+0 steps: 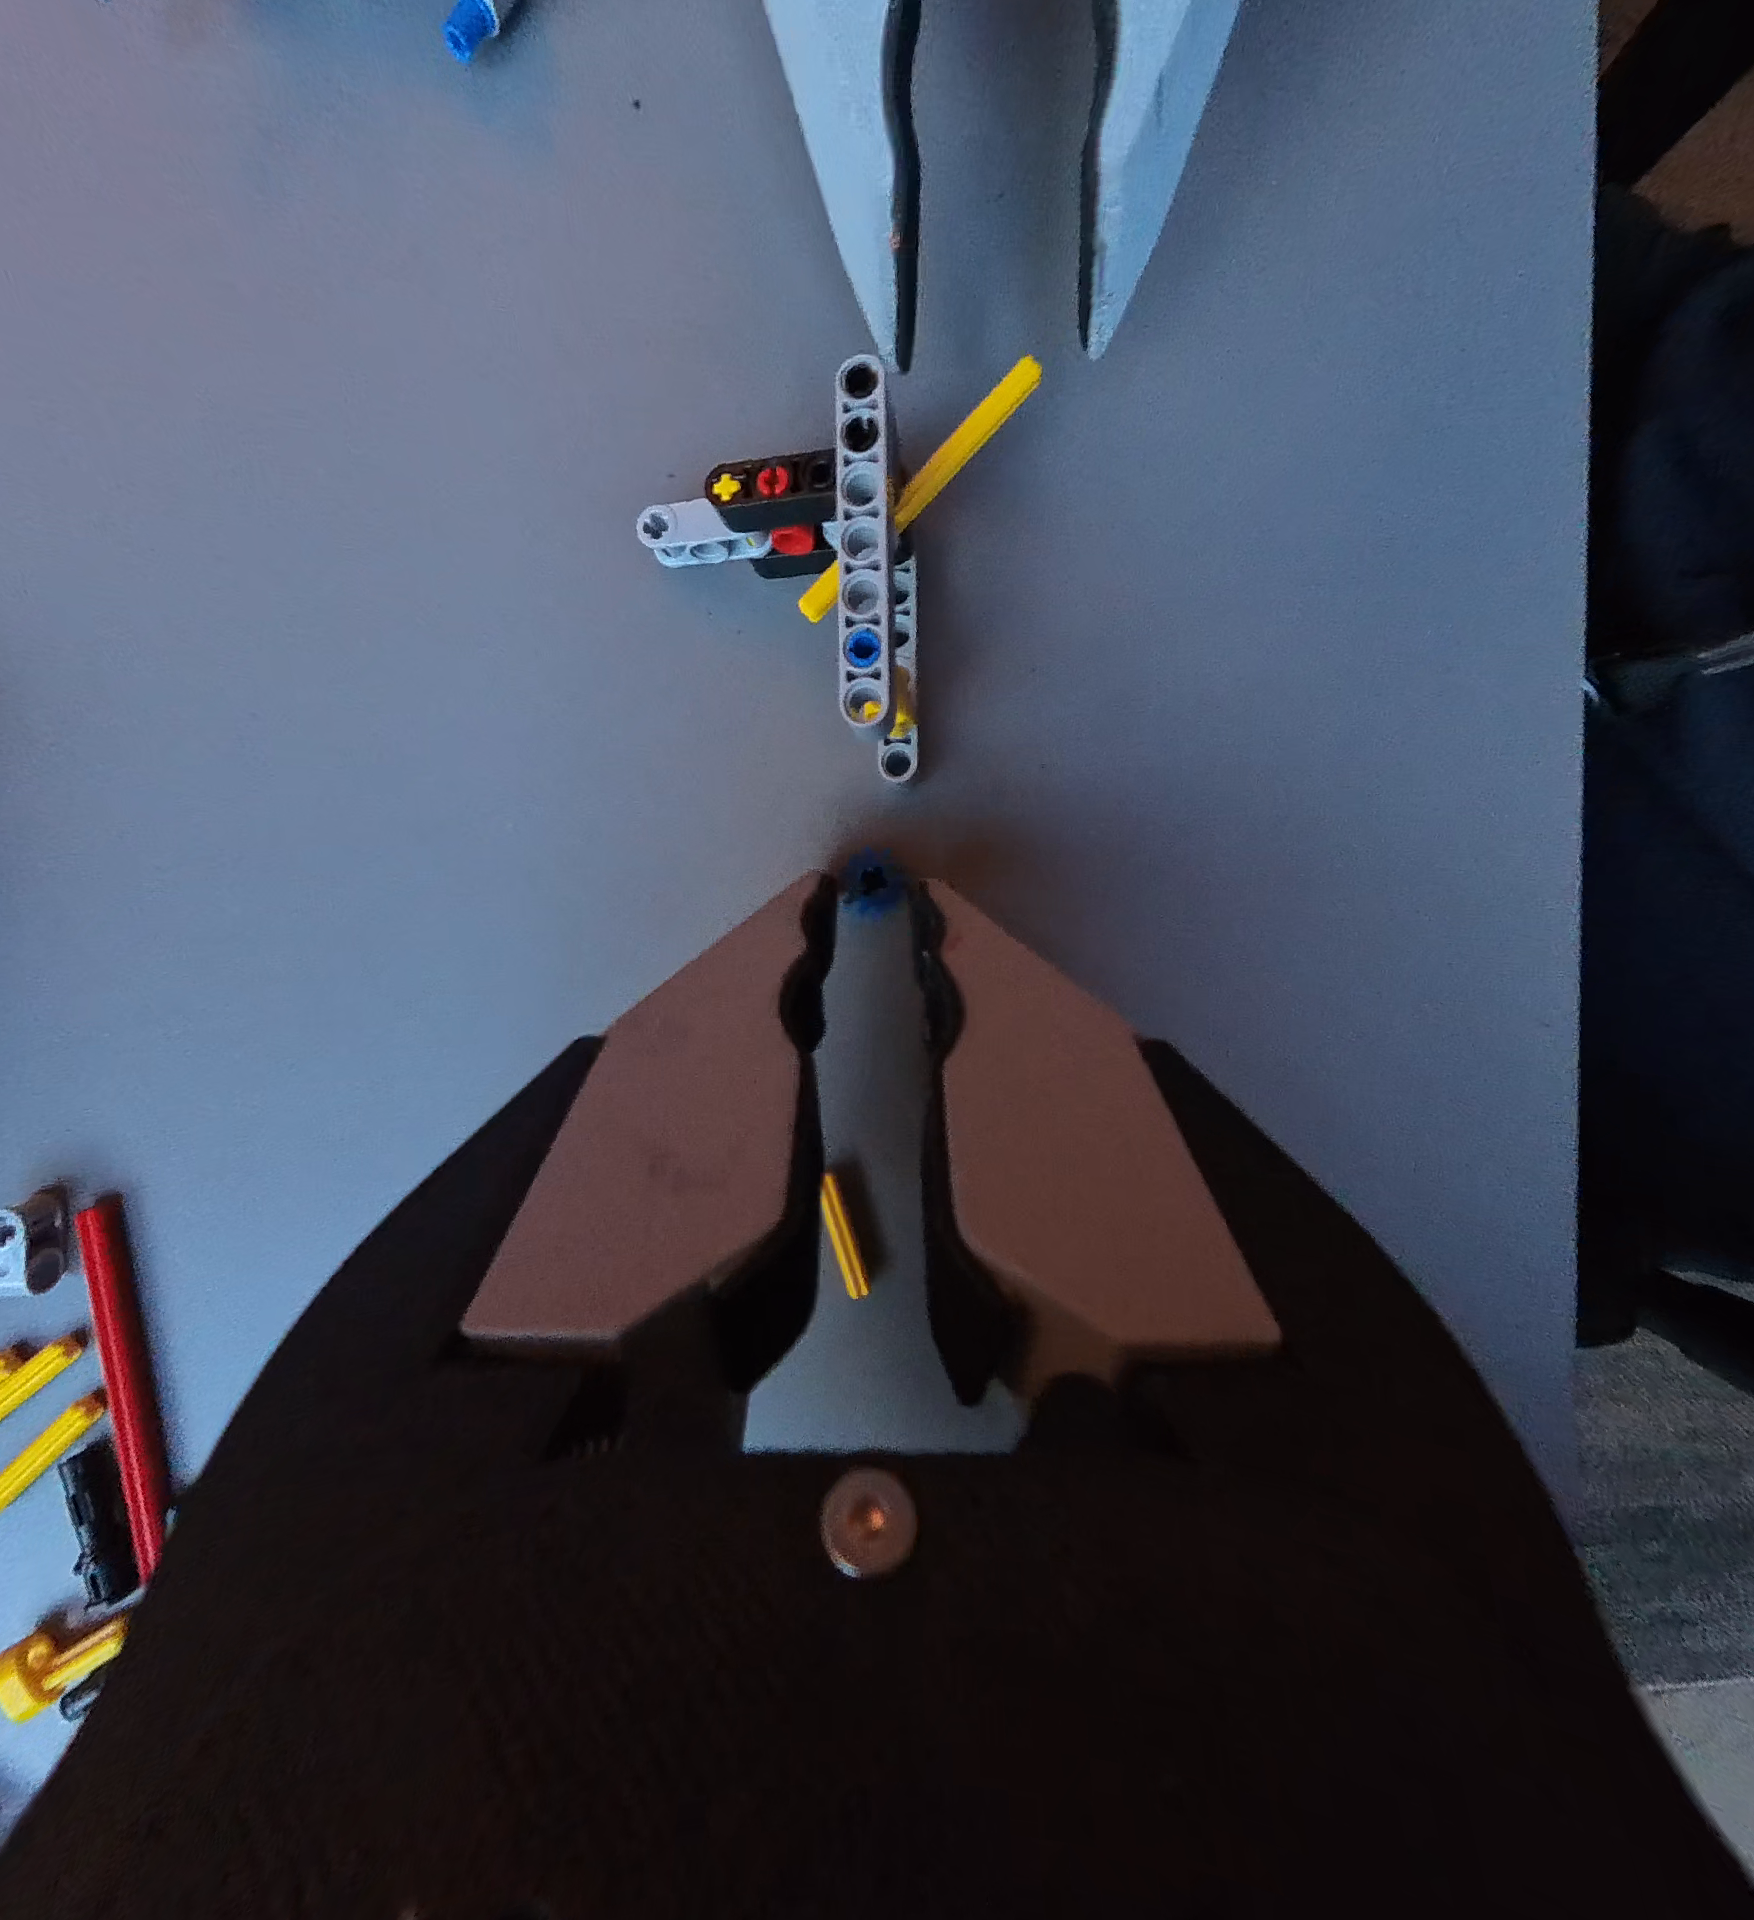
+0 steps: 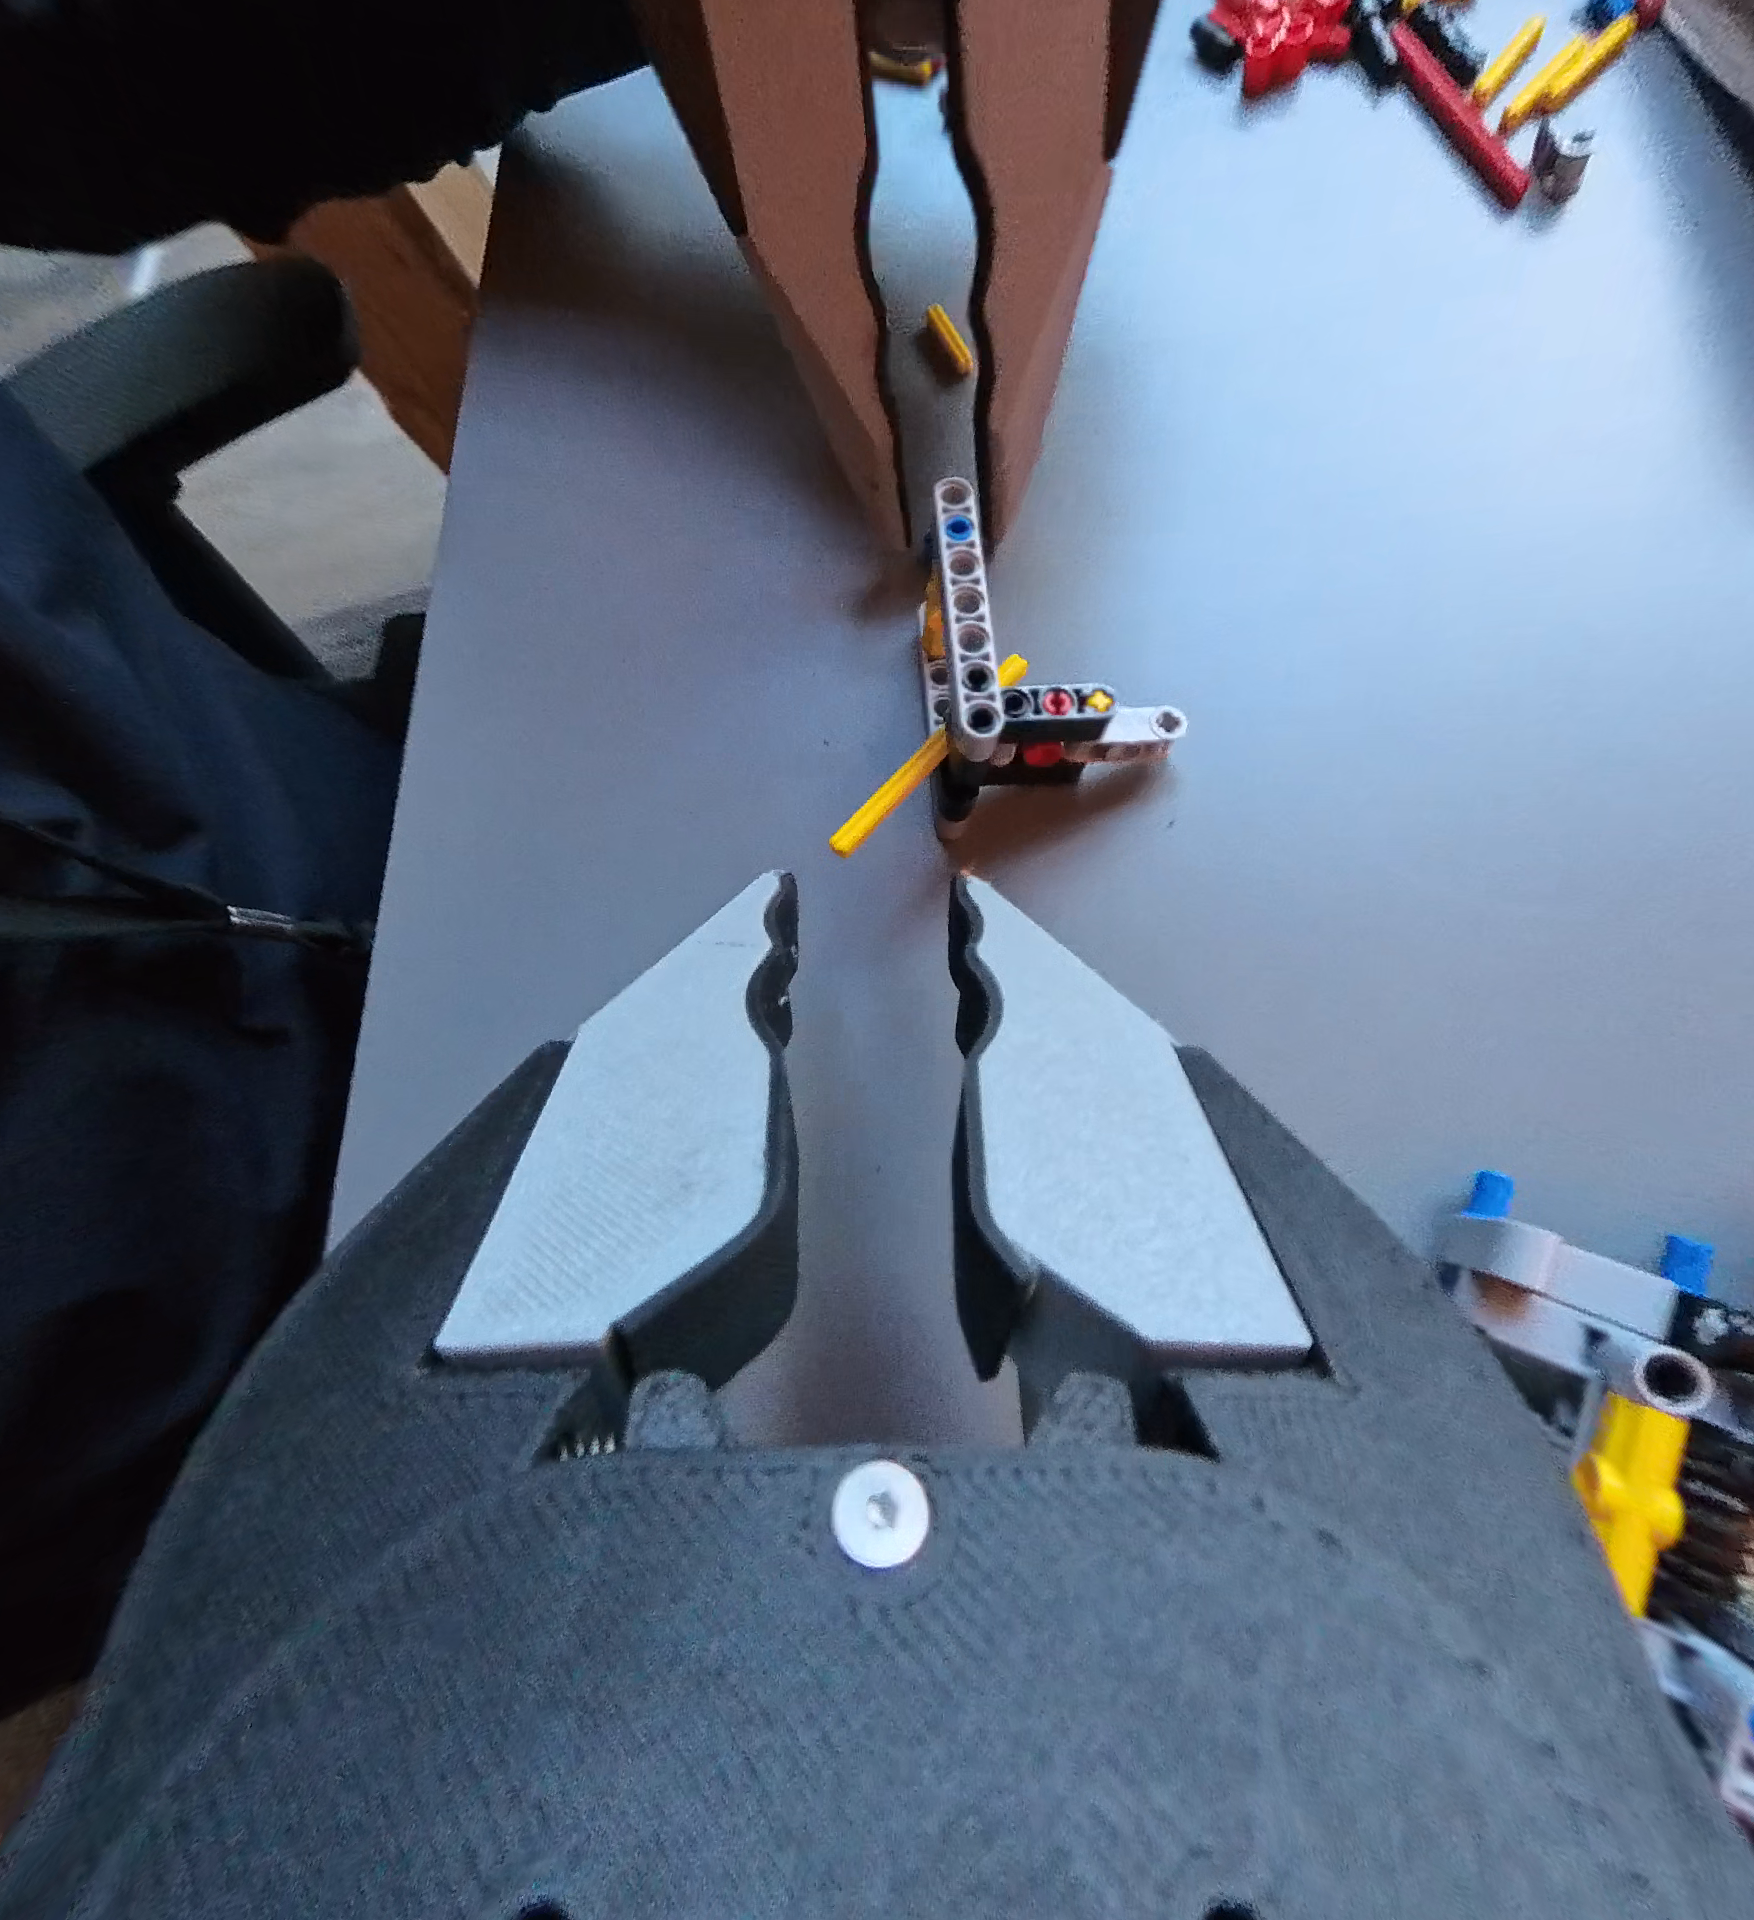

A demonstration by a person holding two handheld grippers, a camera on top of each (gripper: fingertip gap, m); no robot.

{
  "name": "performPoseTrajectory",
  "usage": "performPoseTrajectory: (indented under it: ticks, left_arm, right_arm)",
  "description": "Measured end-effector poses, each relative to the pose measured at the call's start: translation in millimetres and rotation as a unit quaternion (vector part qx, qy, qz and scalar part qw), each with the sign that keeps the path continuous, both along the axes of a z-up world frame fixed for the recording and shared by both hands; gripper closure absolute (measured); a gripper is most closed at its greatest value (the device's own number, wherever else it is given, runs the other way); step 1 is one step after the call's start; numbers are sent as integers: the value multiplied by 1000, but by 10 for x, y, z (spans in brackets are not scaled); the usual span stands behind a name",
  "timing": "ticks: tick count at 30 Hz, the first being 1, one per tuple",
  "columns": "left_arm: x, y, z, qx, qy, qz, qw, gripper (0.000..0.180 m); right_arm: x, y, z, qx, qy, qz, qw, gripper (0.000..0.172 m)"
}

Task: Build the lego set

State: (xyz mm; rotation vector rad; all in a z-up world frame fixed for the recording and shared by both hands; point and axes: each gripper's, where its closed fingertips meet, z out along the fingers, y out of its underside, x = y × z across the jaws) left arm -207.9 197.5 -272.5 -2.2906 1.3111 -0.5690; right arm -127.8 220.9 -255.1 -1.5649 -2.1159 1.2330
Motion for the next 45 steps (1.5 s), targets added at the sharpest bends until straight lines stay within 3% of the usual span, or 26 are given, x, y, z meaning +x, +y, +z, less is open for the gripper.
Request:
performPoseTrajectory:
  ticks: [10,15,20,27,32,39,45]
  left_arm:
    - [6,36,19,1,-26,8,1000,170]
    - [44,237,294,5,-129,56,990,170]
    - [158,300,441,-38,-222,89,970,171]
    - [136,91,580,-77,-328,138,931,170]
    - [210,-33,523,-65,-325,163,929,170]
    - [323,-27,544,-79,-375,177,906,170]
    - [448,-53,479,-80,-356,177,914,170]
  right_arm:
    - [-122,-111,29,-145,-44,-24,988,155]
    - [-141,-165,-49,-161,-65,-29,984,164]
    - [-194,-138,-106,-114,-49,-54,991,171]
    - [-213,-105,-175,50,0,-75,996,171]
    - [-259,-75,-79,101,49,-101,989,171]
    - [-244,-20,-37,159,78,-125,976,171]
    - [-267,-92,-82,194,73,-120,971,171]
